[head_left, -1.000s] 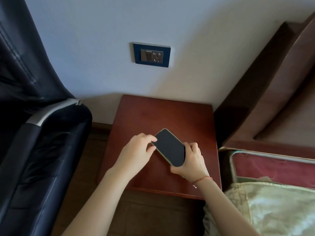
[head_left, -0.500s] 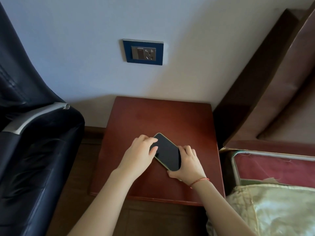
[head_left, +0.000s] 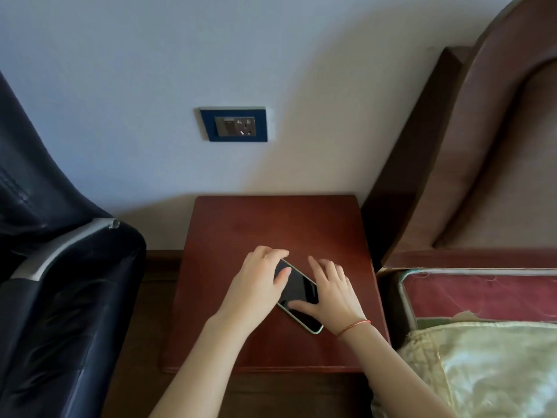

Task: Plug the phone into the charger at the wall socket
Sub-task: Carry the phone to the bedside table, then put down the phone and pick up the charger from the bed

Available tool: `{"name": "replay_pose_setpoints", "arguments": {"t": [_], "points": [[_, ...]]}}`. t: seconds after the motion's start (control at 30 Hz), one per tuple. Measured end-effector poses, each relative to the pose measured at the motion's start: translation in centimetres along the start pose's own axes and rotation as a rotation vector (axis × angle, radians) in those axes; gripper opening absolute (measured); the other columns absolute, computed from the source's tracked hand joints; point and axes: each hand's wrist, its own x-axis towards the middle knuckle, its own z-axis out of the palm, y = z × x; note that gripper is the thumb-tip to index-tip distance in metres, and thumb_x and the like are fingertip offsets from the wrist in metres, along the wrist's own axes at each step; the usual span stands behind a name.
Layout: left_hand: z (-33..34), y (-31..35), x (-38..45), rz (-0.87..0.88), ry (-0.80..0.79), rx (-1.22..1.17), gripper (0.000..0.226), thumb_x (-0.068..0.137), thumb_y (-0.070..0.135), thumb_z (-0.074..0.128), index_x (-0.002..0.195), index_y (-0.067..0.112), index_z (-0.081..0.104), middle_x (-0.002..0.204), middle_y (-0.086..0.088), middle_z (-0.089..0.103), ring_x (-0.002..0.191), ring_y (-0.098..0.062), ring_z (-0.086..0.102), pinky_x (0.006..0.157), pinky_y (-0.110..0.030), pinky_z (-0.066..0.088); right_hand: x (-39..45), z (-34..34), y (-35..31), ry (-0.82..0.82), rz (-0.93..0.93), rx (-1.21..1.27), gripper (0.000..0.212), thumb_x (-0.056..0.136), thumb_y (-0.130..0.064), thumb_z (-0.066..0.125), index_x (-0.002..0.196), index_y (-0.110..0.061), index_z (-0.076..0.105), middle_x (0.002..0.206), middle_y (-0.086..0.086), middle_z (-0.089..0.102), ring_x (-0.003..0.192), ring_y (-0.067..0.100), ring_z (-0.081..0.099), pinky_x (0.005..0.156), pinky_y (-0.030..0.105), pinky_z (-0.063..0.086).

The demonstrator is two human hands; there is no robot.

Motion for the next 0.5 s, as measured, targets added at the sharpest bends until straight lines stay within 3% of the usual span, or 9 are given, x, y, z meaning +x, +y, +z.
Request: {"name": "replay_pose_setpoints", "arguments": {"t": [0.2, 0.5], "points": [[-5.1, 6.7, 1.2, 0.136, 0.079, -0.038, 0.035, 0.090, 0.026, 0.050, 0.124, 0.019, 0.053, 0.124, -0.001, 0.053, 0.116, -0.017, 0.049, 0.093, -0.032, 0.042, -1.4, -9.4, -3.3, 0.292, -0.052, 0.200, 0.075, 0.080, -0.049, 0.061, 0.141, -0.017, 0.030, 0.133, 0.007, 0.045, 0.119, 0.023, 0.045, 0.095, 0.036, 0.044], [-9.5, 19.9, -0.3, 0.400, 0.106, -0.101, 0.033, 0.087, 0.016, 0.057, 0.120, 0.012, 0.058, 0.114, -0.002, 0.058, 0.107, -0.016, 0.055, 0.084, -0.012, 0.034, -9.1, -22.6, -3.7, 0.699, 0.053, 0.315, 0.045, 0.085, -0.028, 0.058, 0.128, -0.023, 0.046, 0.119, -0.003, 0.055, 0.107, 0.013, 0.055, 0.075, 0.026, 0.049]]}}
